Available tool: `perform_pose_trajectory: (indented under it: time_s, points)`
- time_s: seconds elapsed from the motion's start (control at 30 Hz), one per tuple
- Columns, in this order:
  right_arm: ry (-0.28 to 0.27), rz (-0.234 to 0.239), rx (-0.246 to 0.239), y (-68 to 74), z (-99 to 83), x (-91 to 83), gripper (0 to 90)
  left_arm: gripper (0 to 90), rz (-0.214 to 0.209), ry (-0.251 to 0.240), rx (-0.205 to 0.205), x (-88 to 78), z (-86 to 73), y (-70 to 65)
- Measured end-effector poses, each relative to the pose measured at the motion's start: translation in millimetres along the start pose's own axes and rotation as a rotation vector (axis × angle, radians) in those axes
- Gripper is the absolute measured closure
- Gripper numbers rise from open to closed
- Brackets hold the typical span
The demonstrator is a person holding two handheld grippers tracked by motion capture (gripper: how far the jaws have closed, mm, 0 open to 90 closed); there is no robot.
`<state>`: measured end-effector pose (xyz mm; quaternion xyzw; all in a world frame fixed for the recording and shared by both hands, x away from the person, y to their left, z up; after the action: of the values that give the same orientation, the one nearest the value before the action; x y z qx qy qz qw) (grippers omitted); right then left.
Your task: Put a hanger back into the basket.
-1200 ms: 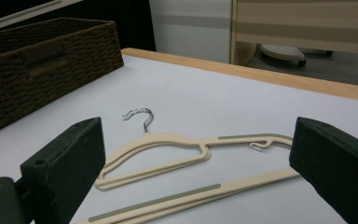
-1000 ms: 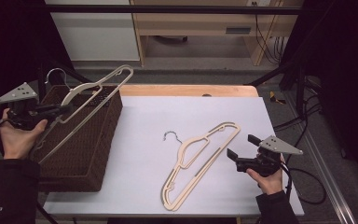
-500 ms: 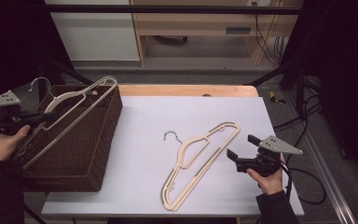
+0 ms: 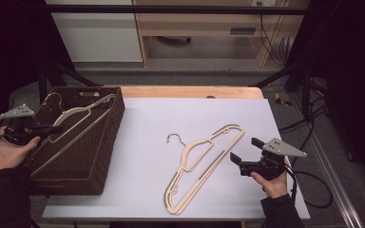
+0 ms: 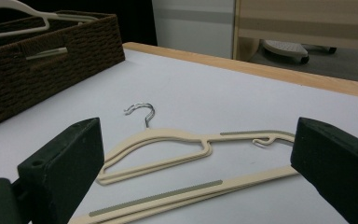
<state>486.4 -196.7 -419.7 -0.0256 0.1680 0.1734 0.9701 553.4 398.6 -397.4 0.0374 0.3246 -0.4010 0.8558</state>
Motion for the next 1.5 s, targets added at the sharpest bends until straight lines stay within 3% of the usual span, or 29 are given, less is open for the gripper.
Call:
perform_pose_trajectory:
  time_s: [0.2, 0.37, 0.53, 0.6, 0.77, 0.9, 1.1, 1.4, 1.5]
  points:
    - [0.002, 0.003, -0.004, 0.5, -0.7, 0.9, 3.0, 86.0, 0.001, 0.023, -0.066, 15.8, -17.8, 9.2]
    - [0.005, 0.004, -0.005, 1.1, -1.2, 1.2, 3.0, 85.8, 0.015, 0.037, -0.096, 17.9, -23.1, 14.6]
    - [0.005, 0.007, -0.004, 2.1, -1.0, 1.1, 2.9, 83.9, 0.103, 0.100, -0.145, 18.2, -33.9, 27.1]
    - [0.007, 0.005, -0.005, 2.0, -1.4, 1.4, 3.0, 82.9, 0.118, 0.091, -0.173, 16.3, -34.0, 30.0]
    - [0.011, 0.007, -0.007, 3.4, -1.9, 2.1, 3.0, 77.4, 0.224, 0.081, -0.217, 9.7, -38.3, 43.9]
    - [0.011, 0.007, -0.008, 3.4, -2.0, 2.1, 3.0, 75.7, 0.259, 0.092, -0.276, 7.9, -44.0, 50.2]
    - [0.010, 0.008, -0.010, 3.8, -1.7, 2.0, 3.1, 72.0, 0.318, 0.157, -0.318, 7.4, -51.8, 57.7]
    - [0.009, 0.007, -0.008, 4.2, -1.1, 1.6, 3.2, 63.8, 0.348, 0.208, -0.398, 9.9, -62.8, 63.9]
    - [0.004, 0.012, -0.016, 5.0, -0.3, 1.2, 3.2, 62.7, 0.339, 0.212, -0.409, 8.7, -63.7, 63.9]
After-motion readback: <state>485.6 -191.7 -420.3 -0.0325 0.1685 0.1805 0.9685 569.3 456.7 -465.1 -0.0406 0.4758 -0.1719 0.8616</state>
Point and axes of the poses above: each handheld gripper's, and its own axes: x roughly forward along the jaws, z roughly out of its top, y roughly to its left, the point moved 8 cm from there along x, roughly forward along the jaws, and after that the axes turned 15 degrees about -z, right-handed, at the moved point
